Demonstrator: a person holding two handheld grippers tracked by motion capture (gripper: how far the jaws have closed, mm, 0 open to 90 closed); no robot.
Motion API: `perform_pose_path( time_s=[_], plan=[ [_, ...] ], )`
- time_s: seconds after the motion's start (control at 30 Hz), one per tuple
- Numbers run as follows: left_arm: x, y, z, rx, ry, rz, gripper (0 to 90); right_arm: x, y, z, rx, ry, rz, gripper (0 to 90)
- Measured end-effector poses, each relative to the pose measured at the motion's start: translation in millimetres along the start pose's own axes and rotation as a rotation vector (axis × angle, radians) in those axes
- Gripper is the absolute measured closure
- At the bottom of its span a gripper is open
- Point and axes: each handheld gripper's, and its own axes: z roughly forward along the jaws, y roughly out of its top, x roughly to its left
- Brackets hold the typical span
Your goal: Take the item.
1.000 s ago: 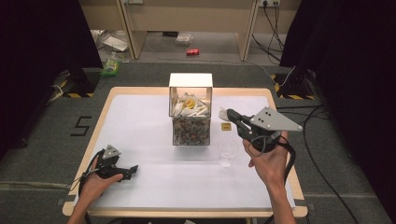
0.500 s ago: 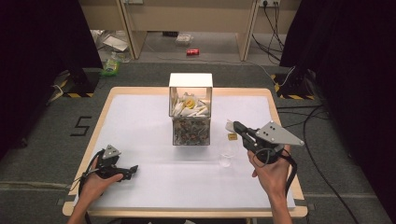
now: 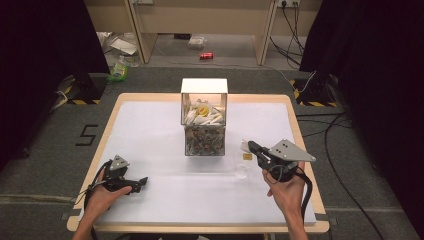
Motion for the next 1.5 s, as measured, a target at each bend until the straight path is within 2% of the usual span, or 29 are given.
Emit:
perform_pose_path(
  time_s=[0.23, 0.37, 0.57, 0.87, 1.1, 1.5],
  plan=[
    [0.1, 0.0, 0.0, 0.0, 0.0, 0.0, 0.0, -1.5, -12.0, 9.4, 0.031, 0.004, 0.016, 90.0],
    [0.1, 0.0, 0.0, 0.0, 0.0, 0.0, 0.0, -5.2, -27.5, 20.1, 0.08, 0.003, 0.032, 90.0],
    [0.0, 0.0, 0.1, -0.001, 0.0, 0.0, 0.0, -7.4, -43.7, 31.9, 0.125, 0.005, 0.053, 90.0],
    [0.0, 0.0, 0.1, 0.0, 0.0, 0.0, 0.0, -10.1, -55.6, 40.7, 0.161, 0.013, 0.067, 89.3],
    [0.0, 0.0, 0.1, 0.0, 0.0, 0.0, 0.0, -8.3, -54.2, 43.4, 0.166, 0.025, 0.062, 82.8],
    [0.0, 0.0, 0.1, 0.0, 0.0, 0.0, 0.0, -7.0, -34.7, 36.2, 0.109, 0.014, 0.055, 71.3]
  ],
)
